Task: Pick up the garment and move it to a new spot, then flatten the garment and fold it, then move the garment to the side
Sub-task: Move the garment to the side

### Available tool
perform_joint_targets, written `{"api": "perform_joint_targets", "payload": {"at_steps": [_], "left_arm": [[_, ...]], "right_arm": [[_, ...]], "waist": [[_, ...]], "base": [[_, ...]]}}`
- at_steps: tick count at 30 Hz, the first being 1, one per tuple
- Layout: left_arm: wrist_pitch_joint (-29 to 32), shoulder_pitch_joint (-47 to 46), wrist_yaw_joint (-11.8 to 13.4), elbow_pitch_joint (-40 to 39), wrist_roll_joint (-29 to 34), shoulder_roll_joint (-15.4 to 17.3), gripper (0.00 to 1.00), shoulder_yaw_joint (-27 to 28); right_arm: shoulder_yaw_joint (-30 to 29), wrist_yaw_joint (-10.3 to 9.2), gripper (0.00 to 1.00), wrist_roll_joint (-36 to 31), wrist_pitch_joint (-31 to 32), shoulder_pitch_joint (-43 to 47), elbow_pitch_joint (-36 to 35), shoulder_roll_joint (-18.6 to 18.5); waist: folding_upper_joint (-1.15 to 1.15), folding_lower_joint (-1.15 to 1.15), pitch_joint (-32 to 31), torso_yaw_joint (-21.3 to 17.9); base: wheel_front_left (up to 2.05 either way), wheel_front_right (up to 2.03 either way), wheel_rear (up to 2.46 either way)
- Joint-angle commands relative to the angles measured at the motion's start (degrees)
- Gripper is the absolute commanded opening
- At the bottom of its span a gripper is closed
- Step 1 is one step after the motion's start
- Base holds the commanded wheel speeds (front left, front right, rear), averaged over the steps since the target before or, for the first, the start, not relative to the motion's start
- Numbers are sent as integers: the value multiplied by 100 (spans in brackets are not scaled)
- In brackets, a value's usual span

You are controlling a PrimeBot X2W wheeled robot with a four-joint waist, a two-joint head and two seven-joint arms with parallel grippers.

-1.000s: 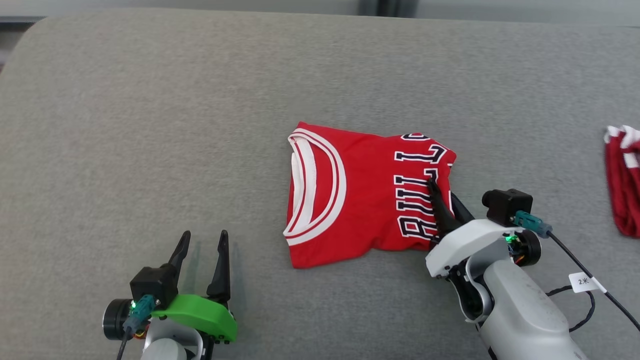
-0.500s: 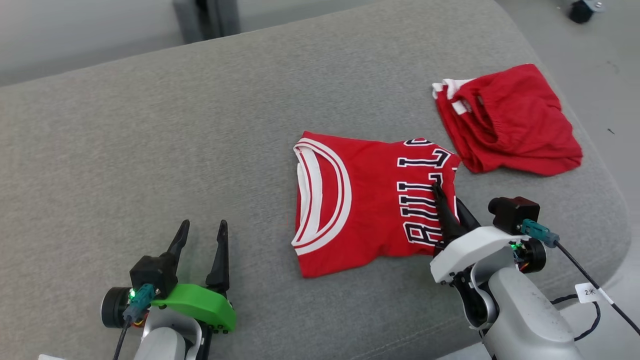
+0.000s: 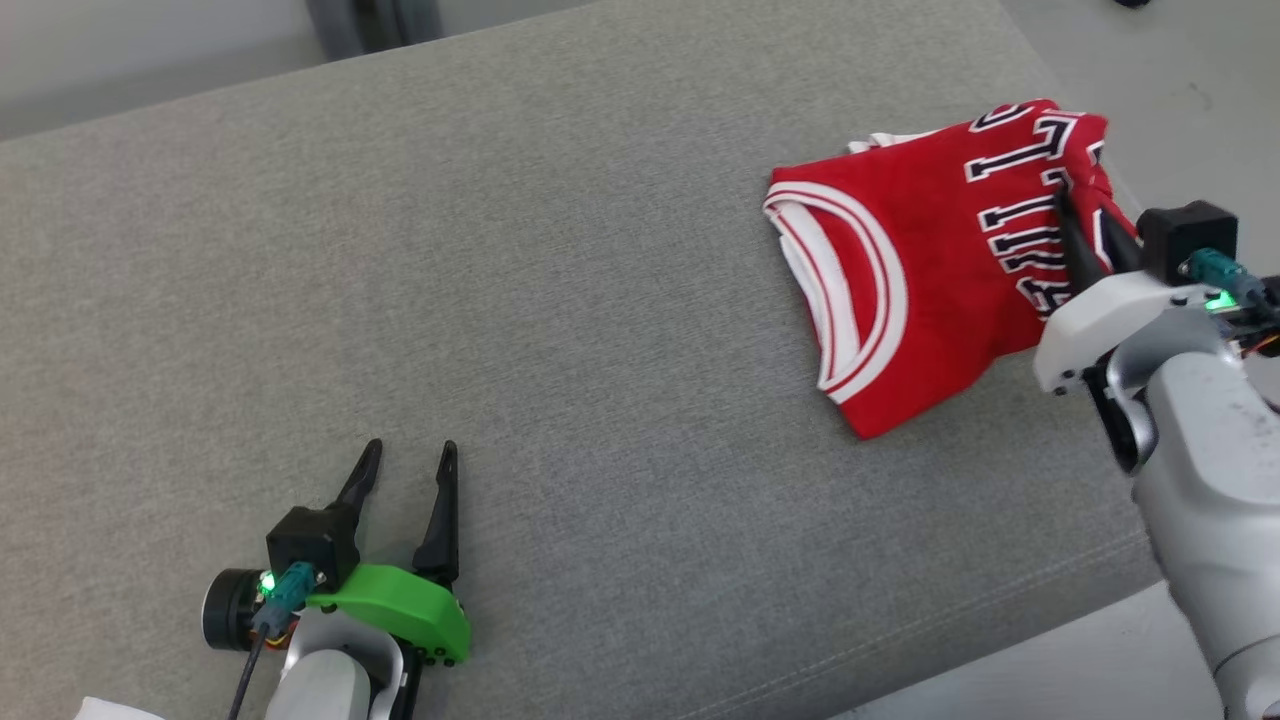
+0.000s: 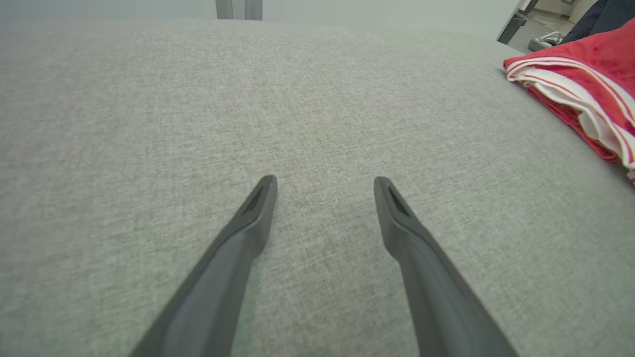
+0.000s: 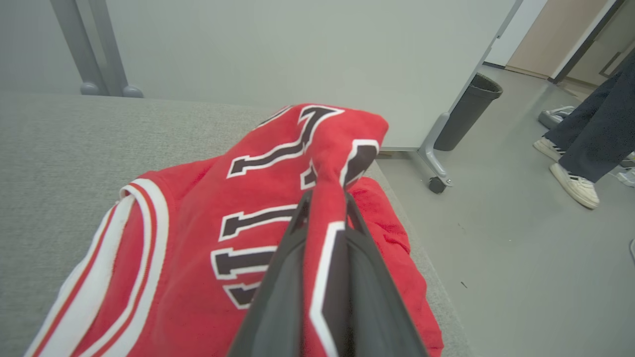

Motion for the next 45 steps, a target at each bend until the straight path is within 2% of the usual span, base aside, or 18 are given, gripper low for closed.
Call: {"api": "perform_joint_targets", "payload": {"at_steps": [1, 7, 8, 9, 13, 17, 21, 25, 32, 39, 45], "left_arm": [[3, -97, -24, 2, 12, 35, 100, 18], [3, -196, -50, -14, 83, 34, 100, -27], [3, -210, -48, -14, 64, 34, 100, -26], [3, -223, -47, -23, 58, 34, 100, -21], [3, -245, -50, -61, 49, 34, 100, 31], [3, -202, 2, -152, 28, 34, 100, 144], [3, -199, 76, -225, -46, 33, 100, 241], [3, -278, 123, -293, -56, 34, 100, 230], [3, -233, 178, -467, 216, 35, 100, 191], [3, -45, 452, -595, 121, 32, 100, 339], [4, 168, 569, -635, 183, 31, 100, 386]], "right_arm": [[-96, -4, 0, -179, 35, -191, 147, -148], [-875, -7, 0, -845, 242, -708, 825, -793], [-1127, -7, 44, -1016, 263, -751, 900, -921], [-1327, -7, 100, -1147, 241, -786, 934, -1005], [-2197, -7, 100, -1677, 32, -837, 845, -896], [-2564, -7, 100, -1902, -146, -722, 333, -210], [-2213, -7, 100, -1589, -152, -53, -765, 644], [-1652, -7, 100, -1071, -156, 678, -1561, 1014], [-825, -7, 100, -304, -154, 1479, -1983, 1092], [-604, -7, 100, -29, -154, 1829, -2244, 1098], [-522, -7, 100, 40, -155, 2057, -2300, 1096]], "waist": [[0, 0, 178, 376], [0, 0, 321, 842], [0, 0, 344, 914], [0, 0, 356, 957], [0, 0, 392, 1082], [0, 0, 339, 1122], [0, 0, 223, 1205], [0, 0, 108, 1358], [0, 0, -96, 1688], [0, 0, -359, 1998], [0, 0, -663, 2154]], "base": [[0, 0, 0], [0, 0, 0], [0, 0, 0], [0, 0, 0], [0, 0, 0], [0, 0, 0], [0, 0, 0], [0, 0, 0], [0, 0, 0], [0, 0, 0], [0, 0, 0]]}}
